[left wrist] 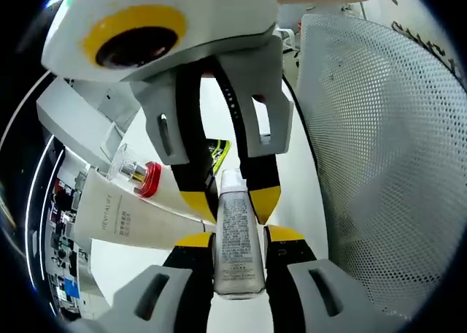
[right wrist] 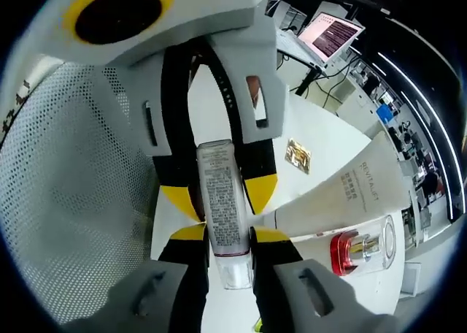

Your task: Arrange the skincare products in the storage area until every visible bottle or jar stands upright without overlapping.

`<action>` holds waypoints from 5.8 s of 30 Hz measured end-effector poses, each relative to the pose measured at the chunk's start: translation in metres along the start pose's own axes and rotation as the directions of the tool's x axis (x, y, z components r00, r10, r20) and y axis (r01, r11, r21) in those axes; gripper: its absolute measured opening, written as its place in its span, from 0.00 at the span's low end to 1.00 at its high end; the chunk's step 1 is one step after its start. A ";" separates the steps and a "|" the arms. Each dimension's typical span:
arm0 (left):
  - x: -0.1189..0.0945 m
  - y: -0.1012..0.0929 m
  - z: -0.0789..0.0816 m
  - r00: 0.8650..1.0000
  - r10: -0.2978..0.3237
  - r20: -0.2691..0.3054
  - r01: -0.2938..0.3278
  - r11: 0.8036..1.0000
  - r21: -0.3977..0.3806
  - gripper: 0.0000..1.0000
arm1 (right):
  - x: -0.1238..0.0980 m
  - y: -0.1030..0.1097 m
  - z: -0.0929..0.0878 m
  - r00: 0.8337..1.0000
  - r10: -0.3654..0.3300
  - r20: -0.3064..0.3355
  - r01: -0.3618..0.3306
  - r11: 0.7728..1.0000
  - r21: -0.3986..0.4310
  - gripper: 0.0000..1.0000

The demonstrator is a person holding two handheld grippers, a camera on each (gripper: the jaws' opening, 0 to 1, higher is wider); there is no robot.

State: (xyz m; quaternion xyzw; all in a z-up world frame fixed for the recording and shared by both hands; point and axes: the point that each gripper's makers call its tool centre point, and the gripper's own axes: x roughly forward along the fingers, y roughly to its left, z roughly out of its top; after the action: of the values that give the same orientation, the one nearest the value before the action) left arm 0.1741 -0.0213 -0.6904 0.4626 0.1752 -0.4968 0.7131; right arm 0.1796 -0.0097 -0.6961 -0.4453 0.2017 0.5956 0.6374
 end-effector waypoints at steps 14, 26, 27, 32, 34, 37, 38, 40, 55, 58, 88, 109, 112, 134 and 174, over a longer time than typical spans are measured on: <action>-0.006 0.019 -0.029 0.999 0.022 -0.028 -0.024 0.997 -0.078 0.01 | 0.005 0.001 -0.030 0.999 0.023 -0.044 -0.020 0.996 0.082 0.22; -0.010 0.039 -0.070 0.995 0.025 -0.098 -0.035 0.994 -0.102 0.07 | 0.001 0.002 -0.034 0.999 0.016 -0.038 -0.010 0.988 0.156 0.25; -0.010 0.042 -0.073 0.995 0.022 -0.102 -0.031 0.996 -0.088 0.11 | 0.000 0.002 -0.033 0.999 0.013 -0.032 -0.007 0.985 0.172 0.26; -0.006 0.050 -0.097 0.983 0.021 -0.181 -0.015 0.999 0.030 0.24 | 0.001 0.006 -0.030 0.999 0.019 -0.029 -0.013 0.985 0.175 0.26; -0.002 0.055 -0.103 0.982 0.051 -0.183 -0.038 0.997 0.071 0.26 | 0.000 0.007 -0.030 0.999 0.015 -0.030 -0.010 0.984 0.176 0.26; 0.007 0.050 -0.110 0.980 0.038 -0.193 -0.023 0.997 0.077 0.35 | 0.000 0.009 -0.030 0.999 0.021 -0.024 -0.016 0.982 0.190 0.25; 0.010 0.049 -0.112 0.979 0.038 -0.200 -0.020 0.996 0.090 0.40 | 0.000 0.010 -0.031 0.999 0.022 -0.027 -0.017 0.982 0.191 0.25; 0.014 0.046 -0.113 0.980 0.023 -0.198 -0.009 0.997 0.074 0.42 | -0.001 0.011 -0.033 0.999 0.022 -0.035 -0.015 0.981 0.192 0.25; 0.037 0.052 -0.089 0.990 0.057 -0.127 -0.049 0.997 0.064 0.61 | -0.001 0.014 -0.039 0.998 0.028 -0.053 -0.017 0.978 0.208 0.24; 0.040 0.054 -0.091 0.990 0.044 -0.132 -0.035 0.997 0.075 0.61 | -0.001 0.015 -0.039 0.998 0.030 -0.054 -0.018 0.978 0.209 0.24; 0.048 0.048 -0.122 0.938 -0.307 -0.163 0.282 0.946 -0.158 0.34 | -0.010 0.019 -0.042 0.999 0.041 -0.008 -0.036 0.947 0.319 0.25; 0.049 0.032 -0.114 0.934 -0.333 -0.134 0.308 0.935 -0.174 0.21 | -0.009 0.021 -0.046 1.000 0.031 0.004 -0.030 0.923 0.383 0.24; 0.047 0.031 -0.113 0.942 -0.300 -0.150 0.271 0.944 -0.186 0.21 | -0.010 0.022 -0.042 0.999 0.026 0.027 -0.035 0.913 0.407 0.24; 0.030 0.022 -0.089 0.978 -0.209 -0.019 0.188 0.912 -0.365 0.20 | -0.023 0.005 -0.019 0.953 -0.171 0.250 -0.074 0.668 0.741 0.19; 0.007 0.032 0.009 0.986 0.105 0.130 -0.057 0.943 -0.328 0.20 | -0.037 -0.029 -0.018 0.763 -0.451 0.463 -0.519 0.000 0.855 0.21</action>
State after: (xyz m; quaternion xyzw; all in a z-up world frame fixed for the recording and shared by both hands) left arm 0.2034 -0.0301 -0.6748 0.3090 0.1824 -0.4642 0.8098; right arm 0.2041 -0.0421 -0.6669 0.3849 0.3389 0.3961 0.7616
